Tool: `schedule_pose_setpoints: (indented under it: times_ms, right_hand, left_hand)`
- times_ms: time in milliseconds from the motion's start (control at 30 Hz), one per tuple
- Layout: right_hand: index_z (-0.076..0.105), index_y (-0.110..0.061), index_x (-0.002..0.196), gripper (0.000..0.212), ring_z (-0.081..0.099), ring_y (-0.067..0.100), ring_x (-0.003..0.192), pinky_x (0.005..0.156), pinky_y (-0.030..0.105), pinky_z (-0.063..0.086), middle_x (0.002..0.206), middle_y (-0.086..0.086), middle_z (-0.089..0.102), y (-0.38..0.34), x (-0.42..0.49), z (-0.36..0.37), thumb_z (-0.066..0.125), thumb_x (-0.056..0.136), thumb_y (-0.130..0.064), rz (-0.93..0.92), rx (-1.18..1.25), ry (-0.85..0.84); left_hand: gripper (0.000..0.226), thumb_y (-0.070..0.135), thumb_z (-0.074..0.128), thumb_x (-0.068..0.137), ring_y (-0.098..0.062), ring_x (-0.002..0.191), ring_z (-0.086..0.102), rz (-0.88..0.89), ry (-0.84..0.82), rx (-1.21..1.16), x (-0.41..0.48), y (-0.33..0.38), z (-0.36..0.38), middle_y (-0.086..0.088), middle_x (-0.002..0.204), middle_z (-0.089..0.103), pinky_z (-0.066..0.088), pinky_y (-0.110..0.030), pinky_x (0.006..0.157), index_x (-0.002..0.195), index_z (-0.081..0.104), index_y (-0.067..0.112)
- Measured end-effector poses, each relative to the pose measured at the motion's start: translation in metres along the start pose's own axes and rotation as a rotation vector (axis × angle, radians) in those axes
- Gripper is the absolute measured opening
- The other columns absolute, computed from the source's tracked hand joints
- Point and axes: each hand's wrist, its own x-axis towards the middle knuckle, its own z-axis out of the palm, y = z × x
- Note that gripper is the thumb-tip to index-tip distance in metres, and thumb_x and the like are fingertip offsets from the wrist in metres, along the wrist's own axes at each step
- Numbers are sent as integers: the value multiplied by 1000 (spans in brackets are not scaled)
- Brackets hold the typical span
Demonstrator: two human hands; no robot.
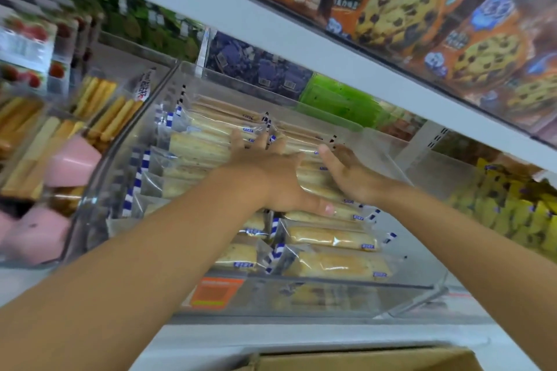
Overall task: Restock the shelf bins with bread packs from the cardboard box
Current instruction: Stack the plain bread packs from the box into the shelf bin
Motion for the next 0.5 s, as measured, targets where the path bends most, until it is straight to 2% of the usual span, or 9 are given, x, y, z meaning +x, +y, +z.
schedule_pose_setpoints:
  times_ms: [33, 100, 233, 300, 367, 500]
  right_hand:
    - [12, -17, 155, 96, 12, 19, 148, 120, 39, 9, 163, 0, 7, -4, 7, -2, 6, 83, -81, 24, -43, -23]
    - [11, -23, 156, 91, 9, 19, 149, 121, 44, 9, 163, -2, 5, -10, 13, -8, 5, 85, -79, 77, -45, -93]
    - [15, -16, 155, 89, 7, 20, 149, 121, 41, 6, 163, 7, 8, 5, 8, -3, 7, 88, -75, -15, -84, 33]
    - [3, -14, 156, 88, -1, 17, 150, 119, 36, 1, 163, 3, -1, 10, 3, 6, 7, 90, -72, -33, -90, 37]
    - [-1, -14, 155, 89, -3, 17, 150, 119, 36, 0, 163, 2, -3, 10, 3, 9, 7, 90, -73, -29, -68, 17]
    - [10, -15, 155, 109, 6, 22, 149, 121, 46, 9, 163, 6, 8, 14, 7, 2, 2, 74, -87, -74, -39, 19]
  left_hand:
    - [111, 97, 34, 63, -24, 150, -17, 2, -5, 1, 1, 0, 0, 2, 164, -14, -16, -59, 115, 154, 0, 43]
    - [111, 97, 33, 62, -23, 150, -17, 3, -9, 3, 1, -1, 1, 3, 164, -15, -16, -59, 115, 153, -2, 45]
    - [111, 98, 33, 61, -23, 150, -17, -5, -2, 20, 2, -2, 2, 4, 163, -15, -16, -59, 115, 153, -2, 47]
    - [110, 98, 33, 61, -23, 150, -16, -4, 11, 20, 4, -2, 2, 4, 164, -14, -15, -59, 115, 153, -1, 46]
    - [110, 98, 33, 61, -23, 150, -16, -5, 17, 26, 5, -2, 3, 5, 164, -13, -15, -59, 116, 153, 0, 47]
    - [118, 101, 32, 52, -21, 150, -15, -24, 17, 11, 4, -3, 1, 6, 164, -12, -14, -57, 116, 153, 1, 47]
